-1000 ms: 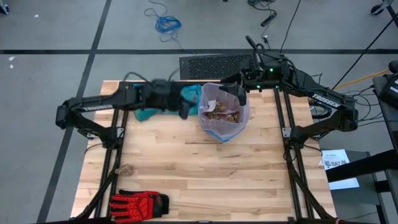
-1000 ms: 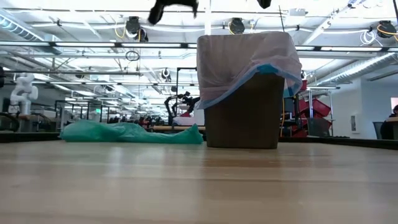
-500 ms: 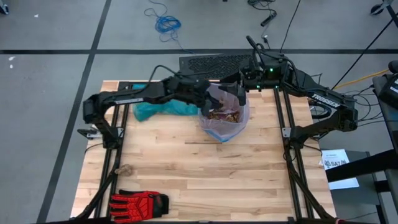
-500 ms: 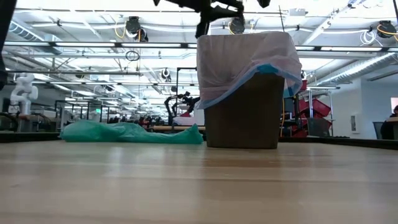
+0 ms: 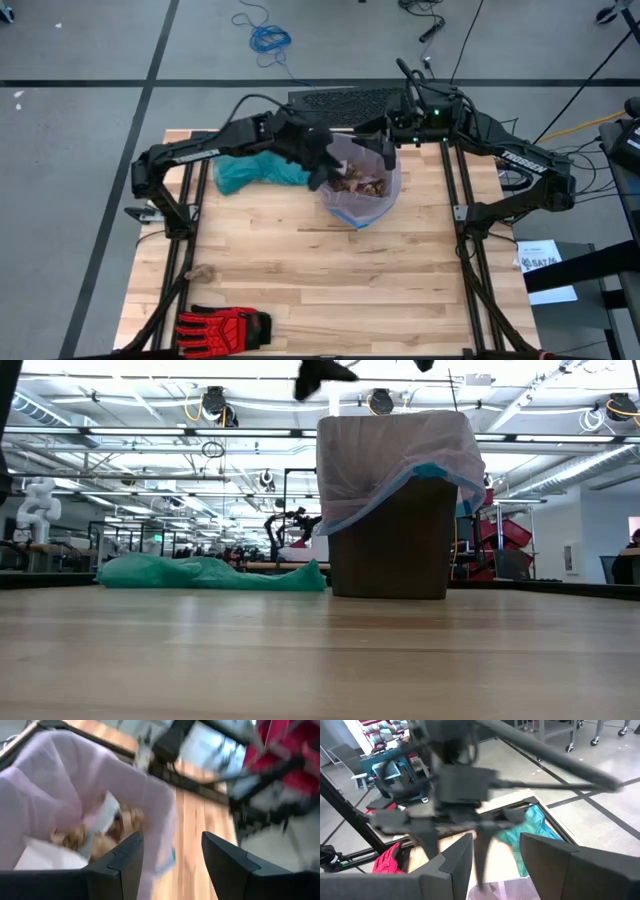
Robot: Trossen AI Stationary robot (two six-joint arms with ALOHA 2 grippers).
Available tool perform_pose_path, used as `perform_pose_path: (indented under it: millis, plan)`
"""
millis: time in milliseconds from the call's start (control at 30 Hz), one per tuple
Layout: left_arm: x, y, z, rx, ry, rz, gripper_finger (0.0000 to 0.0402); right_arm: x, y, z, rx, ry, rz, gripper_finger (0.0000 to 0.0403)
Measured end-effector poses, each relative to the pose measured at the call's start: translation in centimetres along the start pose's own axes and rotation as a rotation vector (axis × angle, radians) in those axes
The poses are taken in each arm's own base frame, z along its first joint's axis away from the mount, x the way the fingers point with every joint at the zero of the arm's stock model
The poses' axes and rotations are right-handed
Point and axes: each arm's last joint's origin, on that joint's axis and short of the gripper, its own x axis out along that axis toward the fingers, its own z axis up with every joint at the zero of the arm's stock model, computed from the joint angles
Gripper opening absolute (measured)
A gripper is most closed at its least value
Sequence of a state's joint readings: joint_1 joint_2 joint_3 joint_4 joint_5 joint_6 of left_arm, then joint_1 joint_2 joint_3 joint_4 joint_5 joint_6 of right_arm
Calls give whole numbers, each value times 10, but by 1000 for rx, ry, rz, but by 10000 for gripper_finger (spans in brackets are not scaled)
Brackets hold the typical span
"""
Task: Place trash/remove bag and relplace
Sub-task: Put the brown paper into the black trash bin
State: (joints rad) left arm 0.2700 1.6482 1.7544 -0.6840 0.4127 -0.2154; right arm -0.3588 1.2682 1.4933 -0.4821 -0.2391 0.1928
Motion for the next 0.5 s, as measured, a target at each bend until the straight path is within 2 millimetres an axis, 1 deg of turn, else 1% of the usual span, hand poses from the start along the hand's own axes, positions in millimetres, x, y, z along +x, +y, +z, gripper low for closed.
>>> perform_pose_path:
  millis: [33, 167, 267, 300, 333, 367, 433, 500]
  plan:
    - [-7, -7, -1, 20, 54, 9, 195, 0, 0, 0, -4, 0, 1, 158]
    - [-37, -35, -18, 61, 323, 99, 195, 0, 0, 0, -15, 0, 0, 158]
    - [-52, -51, -46, 43, 615, 179, 195, 0, 0, 0, -23, 1, 0, 158]
    - [-52, -56, -54, 48, 685, 191, 195, 0, 0, 0, -23, 1, 1, 158]
    - [-47, -61, -60, 48, 698, 189, 195, 0, 0, 0, -25, 1, 1, 158]
    - [-46, -67, -67, 31, 697, 175, 195, 0, 0, 0, -26, 1, 1, 158]
    - [-52, -79, -84, 25, 750, 153, 195, 0, 0, 0, -26, 1, 1, 158]
    - [-55, -86, -103, 45, 802, 165, 195, 0, 0, 0, -26, 1, 1, 158]
